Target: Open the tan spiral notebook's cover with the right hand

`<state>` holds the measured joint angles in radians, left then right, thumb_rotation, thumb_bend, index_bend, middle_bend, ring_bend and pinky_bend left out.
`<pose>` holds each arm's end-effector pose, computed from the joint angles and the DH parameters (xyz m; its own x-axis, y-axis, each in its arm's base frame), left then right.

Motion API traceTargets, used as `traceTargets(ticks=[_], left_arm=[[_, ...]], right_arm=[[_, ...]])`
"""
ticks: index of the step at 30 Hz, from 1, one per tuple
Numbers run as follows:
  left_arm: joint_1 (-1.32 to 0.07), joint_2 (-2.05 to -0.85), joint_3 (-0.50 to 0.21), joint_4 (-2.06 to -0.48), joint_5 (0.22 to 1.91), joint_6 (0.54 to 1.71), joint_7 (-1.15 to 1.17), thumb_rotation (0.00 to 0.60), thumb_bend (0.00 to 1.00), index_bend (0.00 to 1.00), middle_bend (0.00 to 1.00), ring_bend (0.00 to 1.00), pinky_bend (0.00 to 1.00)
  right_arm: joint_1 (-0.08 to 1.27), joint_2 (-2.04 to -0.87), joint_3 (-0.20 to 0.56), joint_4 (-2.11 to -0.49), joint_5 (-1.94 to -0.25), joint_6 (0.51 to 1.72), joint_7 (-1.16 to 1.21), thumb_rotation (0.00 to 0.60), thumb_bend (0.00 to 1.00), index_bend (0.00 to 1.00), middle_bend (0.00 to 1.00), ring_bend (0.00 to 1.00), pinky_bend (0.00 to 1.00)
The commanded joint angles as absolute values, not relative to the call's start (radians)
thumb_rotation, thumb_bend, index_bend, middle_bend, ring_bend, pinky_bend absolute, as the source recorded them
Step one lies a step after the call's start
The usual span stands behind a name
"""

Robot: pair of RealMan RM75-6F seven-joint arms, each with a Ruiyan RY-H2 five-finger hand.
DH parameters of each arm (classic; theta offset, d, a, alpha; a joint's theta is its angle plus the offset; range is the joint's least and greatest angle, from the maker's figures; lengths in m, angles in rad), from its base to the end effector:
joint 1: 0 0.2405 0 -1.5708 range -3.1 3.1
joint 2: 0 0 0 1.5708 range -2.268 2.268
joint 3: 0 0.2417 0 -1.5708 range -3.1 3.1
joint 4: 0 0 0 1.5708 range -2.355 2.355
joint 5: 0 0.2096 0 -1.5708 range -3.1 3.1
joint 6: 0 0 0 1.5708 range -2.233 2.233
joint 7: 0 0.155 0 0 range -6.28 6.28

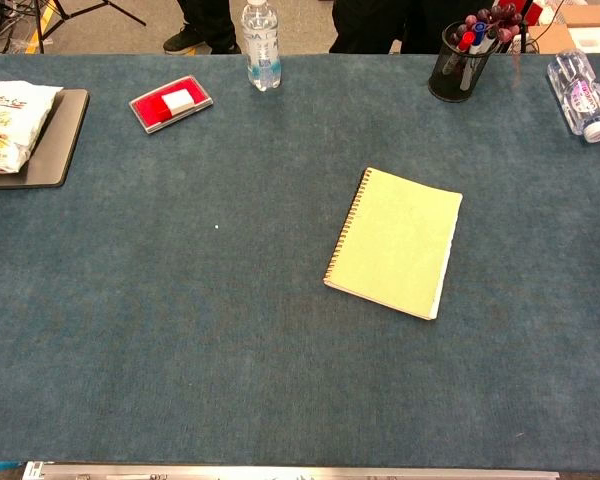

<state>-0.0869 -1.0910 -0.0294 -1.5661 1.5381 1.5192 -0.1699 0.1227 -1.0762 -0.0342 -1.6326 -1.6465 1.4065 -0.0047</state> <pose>-0.3029 0.1880 0.1660 0.3081 -0.0105 0.9513 0.9502 -0.0465 -0.3082 -0.2832 -0.1804 0.1326 0.4472 -0.1427 0.8830 -0.8885 -0.1845 0.4201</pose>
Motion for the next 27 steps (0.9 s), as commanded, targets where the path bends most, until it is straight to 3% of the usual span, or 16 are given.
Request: traceTargets(ticks=[1, 16, 27], left_arm=[[-0.086, -1.091, -0.029, -1.567, 1.538, 1.519, -0.168, 0.600, 0.08, 0.56, 0.40, 0.28, 0.45], [-0.074, -1.082, -0.031, -1.575, 1.538, 1.537, -0.179, 0.600, 0.08, 0.57, 0.40, 0.28, 0.45], [-0.060, -1.072, -0.028, -1.581, 1.542, 1.551, -0.194, 0.600, 0.08, 0.57, 0.40, 0.28, 0.45]], right_arm=[[0.122, -1.076, -0.035, -1.632, -1.647, 1.407, -0.006, 0.600, 0.00, 0.06, 0.17, 0.08, 0.16], [0.144, -1.112, -0.034, -1.603, -1.664, 1.392, 0.017, 0.600, 0.00, 0.06, 0.17, 0.08, 0.16], [0.169, -1.219, -0.033, -1.462, -1.780, 1.472, 0.068, 0.600, 0.11, 0.06, 0.18, 0.08, 0.18]])
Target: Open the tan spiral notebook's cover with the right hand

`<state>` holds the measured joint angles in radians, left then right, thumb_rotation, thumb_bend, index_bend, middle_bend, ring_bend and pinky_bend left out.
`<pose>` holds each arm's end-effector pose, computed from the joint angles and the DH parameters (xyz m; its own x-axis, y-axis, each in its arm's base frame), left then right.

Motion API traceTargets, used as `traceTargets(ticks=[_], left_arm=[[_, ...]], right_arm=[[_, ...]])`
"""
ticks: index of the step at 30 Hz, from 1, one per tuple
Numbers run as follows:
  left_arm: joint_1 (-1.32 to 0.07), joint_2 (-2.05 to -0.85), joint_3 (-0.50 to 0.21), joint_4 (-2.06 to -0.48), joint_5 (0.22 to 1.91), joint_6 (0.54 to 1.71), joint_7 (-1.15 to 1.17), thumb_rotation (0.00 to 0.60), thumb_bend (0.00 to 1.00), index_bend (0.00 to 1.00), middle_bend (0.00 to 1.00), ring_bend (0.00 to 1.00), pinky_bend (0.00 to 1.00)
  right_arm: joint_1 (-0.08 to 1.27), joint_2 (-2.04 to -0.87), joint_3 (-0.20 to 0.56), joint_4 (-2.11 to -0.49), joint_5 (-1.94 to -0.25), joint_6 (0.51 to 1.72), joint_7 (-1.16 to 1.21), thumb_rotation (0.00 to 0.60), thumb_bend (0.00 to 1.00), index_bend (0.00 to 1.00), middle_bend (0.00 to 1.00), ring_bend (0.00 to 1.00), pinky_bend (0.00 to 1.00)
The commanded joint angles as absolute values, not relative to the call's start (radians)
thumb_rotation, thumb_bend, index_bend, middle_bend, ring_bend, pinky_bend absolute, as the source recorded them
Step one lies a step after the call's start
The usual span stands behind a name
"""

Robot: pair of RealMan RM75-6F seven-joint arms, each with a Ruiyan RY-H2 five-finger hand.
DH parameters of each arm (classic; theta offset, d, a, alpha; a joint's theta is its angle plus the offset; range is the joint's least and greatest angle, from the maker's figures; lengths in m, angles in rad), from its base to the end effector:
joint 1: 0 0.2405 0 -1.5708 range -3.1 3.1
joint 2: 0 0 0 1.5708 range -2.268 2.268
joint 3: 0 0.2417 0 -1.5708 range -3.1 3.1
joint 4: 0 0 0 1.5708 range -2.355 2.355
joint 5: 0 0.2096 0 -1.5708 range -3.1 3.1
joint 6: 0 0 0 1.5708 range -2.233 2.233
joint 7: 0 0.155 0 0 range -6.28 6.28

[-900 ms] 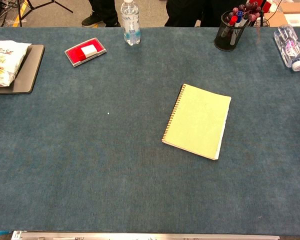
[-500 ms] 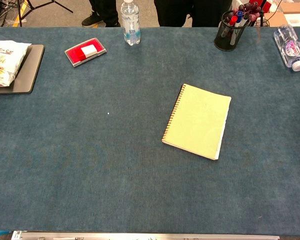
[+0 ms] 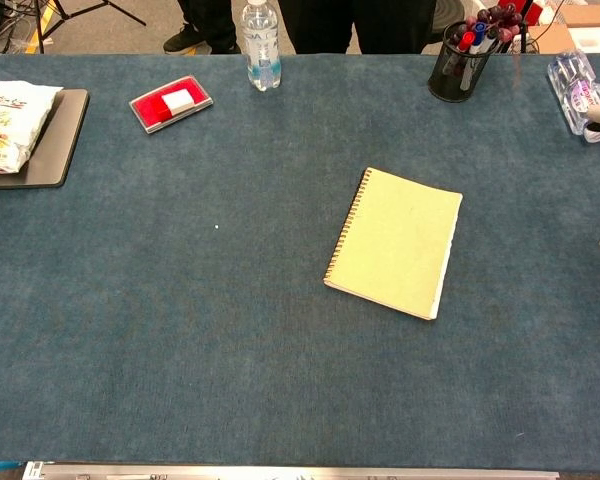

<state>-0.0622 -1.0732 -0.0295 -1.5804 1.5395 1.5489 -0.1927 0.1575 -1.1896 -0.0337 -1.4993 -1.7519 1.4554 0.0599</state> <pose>-0.3037 0.1803 0.1741 0.2890 -0.0314 0.9568 0.9566 -0.0306 -0.2899 -0.2745 -0.1891 0.1091 0.4173 -0.0929 0.9040 -0.8738 -0.3142 0.3711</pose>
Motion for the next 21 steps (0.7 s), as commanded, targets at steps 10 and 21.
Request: traceTargets(ticks=[10, 21], left_arm=[[-0.056, -1.068, -0.030, -1.585, 1.547, 1.559, -0.206, 0.600, 0.08, 0.57, 0.40, 0.28, 0.45], [-0.053, -1.064, -0.027, -1.587, 1.559, 1.565, -0.212, 0.600, 0.08, 0.57, 0.40, 0.28, 0.45]], right_arm=[[0.233, -1.287, -0.032, -1.363, -1.810, 1.414, 0.040, 0.600, 0.22, 0.06, 0.18, 0.08, 0.18], [0.273, -1.403, -0.039, -1.200, -1.778, 1.355, 0.056, 0.600, 0.23, 0.06, 0.17, 0.08, 0.18]])
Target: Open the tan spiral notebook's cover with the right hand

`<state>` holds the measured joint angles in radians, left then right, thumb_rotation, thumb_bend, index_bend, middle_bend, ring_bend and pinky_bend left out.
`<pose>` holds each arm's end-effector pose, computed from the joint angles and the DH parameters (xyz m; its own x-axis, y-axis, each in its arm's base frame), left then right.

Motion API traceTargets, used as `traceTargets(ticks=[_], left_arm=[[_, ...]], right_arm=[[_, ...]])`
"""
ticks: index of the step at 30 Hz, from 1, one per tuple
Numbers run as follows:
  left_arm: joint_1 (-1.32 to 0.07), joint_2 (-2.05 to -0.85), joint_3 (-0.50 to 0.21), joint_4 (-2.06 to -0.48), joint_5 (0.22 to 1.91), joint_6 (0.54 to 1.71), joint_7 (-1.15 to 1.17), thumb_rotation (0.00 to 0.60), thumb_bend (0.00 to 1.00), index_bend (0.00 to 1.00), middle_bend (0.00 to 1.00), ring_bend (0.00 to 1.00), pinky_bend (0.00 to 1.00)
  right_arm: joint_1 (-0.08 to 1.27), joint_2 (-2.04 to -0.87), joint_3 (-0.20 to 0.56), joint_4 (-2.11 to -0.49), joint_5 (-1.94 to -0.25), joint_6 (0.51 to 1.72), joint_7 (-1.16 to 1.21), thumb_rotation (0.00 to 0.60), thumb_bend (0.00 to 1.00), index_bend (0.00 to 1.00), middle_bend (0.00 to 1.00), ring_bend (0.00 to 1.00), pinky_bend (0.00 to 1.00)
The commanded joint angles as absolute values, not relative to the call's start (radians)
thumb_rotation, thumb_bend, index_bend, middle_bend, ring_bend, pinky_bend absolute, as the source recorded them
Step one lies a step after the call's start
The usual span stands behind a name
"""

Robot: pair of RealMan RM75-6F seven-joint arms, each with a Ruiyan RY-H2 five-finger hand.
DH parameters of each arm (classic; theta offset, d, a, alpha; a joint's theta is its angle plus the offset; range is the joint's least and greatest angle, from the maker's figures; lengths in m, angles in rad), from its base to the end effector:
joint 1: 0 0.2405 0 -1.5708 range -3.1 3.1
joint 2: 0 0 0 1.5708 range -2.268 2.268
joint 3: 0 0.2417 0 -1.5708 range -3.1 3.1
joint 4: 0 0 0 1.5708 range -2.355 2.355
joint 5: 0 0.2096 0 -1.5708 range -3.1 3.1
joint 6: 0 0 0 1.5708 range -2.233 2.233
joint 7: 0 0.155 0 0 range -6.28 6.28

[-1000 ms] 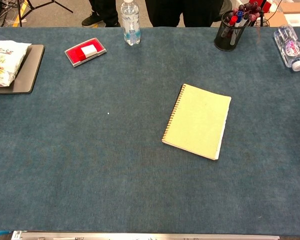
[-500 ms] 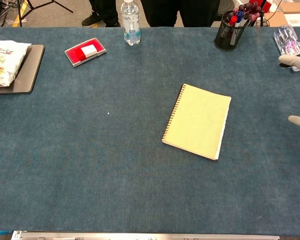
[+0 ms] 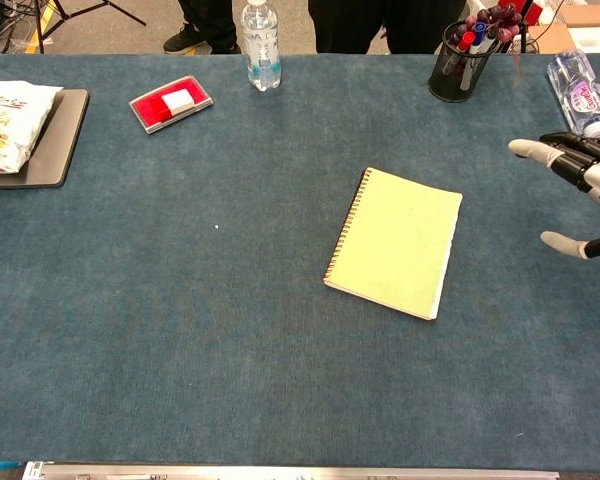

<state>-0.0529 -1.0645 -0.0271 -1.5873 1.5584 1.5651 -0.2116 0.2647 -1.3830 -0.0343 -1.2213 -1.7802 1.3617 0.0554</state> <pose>-0.3011 0.1768 0.1766 0.2728 -0.0379 0.9613 0.9606 -0.0437 -0.2743 -0.2867 -0.2228 0.0569 0.5362 -0.1092 0.8370 -0.7859 -0.4264 0.4478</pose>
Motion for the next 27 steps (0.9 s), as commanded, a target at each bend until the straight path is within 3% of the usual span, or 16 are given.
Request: traceTargets(ticks=[1, 9, 27], left_arm=[[-0.053, -1.064, -0.027, -1.588, 1.559, 1.564, -0.212, 0.600, 0.08, 0.57, 0.40, 0.28, 0.45], [-0.052, -1.062, -0.028, -1.588, 1.557, 1.563, -0.219, 0.600, 0.08, 0.57, 0.40, 0.28, 0.45], [-0.051, -1.058, -0.030, -1.589, 1.552, 1.560, -0.225, 0.600, 0.08, 0.57, 0.40, 0.28, 0.45]], right_arm=[[0.275, -1.412, -0.041, -1.192, -1.780, 1.355, 0.055, 0.600, 0.23, 0.06, 0.16, 0.08, 0.17], [0.300, -1.505, -0.051, -1.110, -1.786, 1.345, 0.053, 0.600, 0.23, 0.06, 0.11, 0.04, 0.14], [0.351, -1.645, -0.070, -1.014, -1.766, 1.283, 0.043, 0.600, 0.23, 0.06, 0.10, 0.03, 0.13]])
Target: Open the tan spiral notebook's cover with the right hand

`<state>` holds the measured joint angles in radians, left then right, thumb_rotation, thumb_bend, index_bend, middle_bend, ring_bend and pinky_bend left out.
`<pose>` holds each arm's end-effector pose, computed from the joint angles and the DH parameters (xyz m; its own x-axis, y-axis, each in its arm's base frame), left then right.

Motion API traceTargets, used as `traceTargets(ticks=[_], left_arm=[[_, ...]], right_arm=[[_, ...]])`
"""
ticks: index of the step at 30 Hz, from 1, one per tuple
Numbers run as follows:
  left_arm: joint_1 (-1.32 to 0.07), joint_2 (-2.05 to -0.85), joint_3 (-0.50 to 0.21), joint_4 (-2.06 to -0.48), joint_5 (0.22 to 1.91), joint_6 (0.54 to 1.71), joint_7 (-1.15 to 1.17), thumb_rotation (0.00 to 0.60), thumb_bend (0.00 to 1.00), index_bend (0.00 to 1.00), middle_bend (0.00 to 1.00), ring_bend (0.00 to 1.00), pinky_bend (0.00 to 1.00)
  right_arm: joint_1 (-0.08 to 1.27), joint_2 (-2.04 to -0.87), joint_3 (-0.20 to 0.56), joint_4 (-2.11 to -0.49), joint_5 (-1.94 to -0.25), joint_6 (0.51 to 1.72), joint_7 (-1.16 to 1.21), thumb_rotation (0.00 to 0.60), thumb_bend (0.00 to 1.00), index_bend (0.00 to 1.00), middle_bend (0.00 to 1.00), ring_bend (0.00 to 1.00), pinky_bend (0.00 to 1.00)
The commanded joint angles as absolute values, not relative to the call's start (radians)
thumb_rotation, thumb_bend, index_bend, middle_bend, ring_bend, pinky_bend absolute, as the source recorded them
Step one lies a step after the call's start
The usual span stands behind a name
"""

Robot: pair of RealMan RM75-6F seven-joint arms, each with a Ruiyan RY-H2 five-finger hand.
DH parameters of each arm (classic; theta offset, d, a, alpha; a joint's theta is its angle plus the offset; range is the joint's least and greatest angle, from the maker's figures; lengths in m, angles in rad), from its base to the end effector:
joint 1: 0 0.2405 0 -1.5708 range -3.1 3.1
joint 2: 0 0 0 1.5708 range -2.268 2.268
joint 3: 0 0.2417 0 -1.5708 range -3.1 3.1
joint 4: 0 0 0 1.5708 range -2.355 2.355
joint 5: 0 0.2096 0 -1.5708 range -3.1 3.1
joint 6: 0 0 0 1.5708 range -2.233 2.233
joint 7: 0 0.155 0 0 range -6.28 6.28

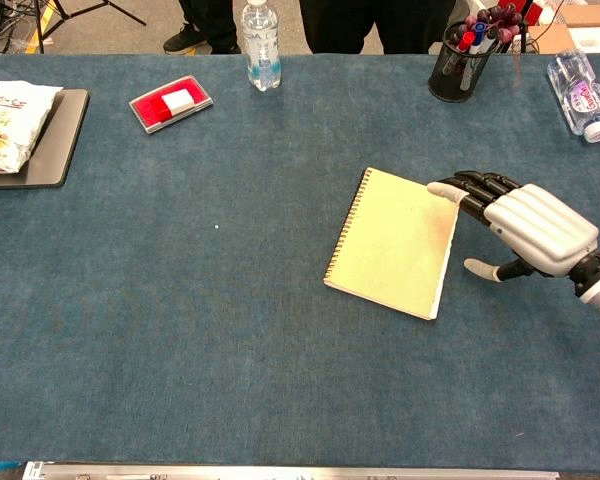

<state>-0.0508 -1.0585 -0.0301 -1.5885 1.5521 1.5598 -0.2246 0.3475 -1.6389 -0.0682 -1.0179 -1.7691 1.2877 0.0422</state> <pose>-0.3026 0.1768 0.1785 0.2649 -0.0362 0.9636 0.9633 -0.0355 -0.2662 -0.2683 -0.2353 -0.0228 0.5476 -0.1595 0.8214 -0.7595 -0.5066 0.4080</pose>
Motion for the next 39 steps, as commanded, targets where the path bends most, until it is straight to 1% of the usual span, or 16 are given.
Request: traceTargets(ticks=[1, 39], left_arm=[[-0.051, -1.058, -0.030, -1.589, 1.552, 1.560, -0.225, 0.600, 0.08, 0.57, 0.40, 0.28, 0.45], [-0.046, -1.052, -0.033, -1.589, 1.554, 1.567, -0.239, 0.600, 0.08, 0.57, 0.40, 0.28, 0.45]], right_arm=[[0.354, -1.649, -0.071, -1.011, -1.764, 1.281, 0.043, 0.600, 0.23, 0.06, 0.10, 0.03, 0.13], [0.390, -1.694, -0.097, -0.981, -1.726, 1.249, 0.033, 0.600, 0.23, 0.06, 0.10, 0.03, 0.12]])
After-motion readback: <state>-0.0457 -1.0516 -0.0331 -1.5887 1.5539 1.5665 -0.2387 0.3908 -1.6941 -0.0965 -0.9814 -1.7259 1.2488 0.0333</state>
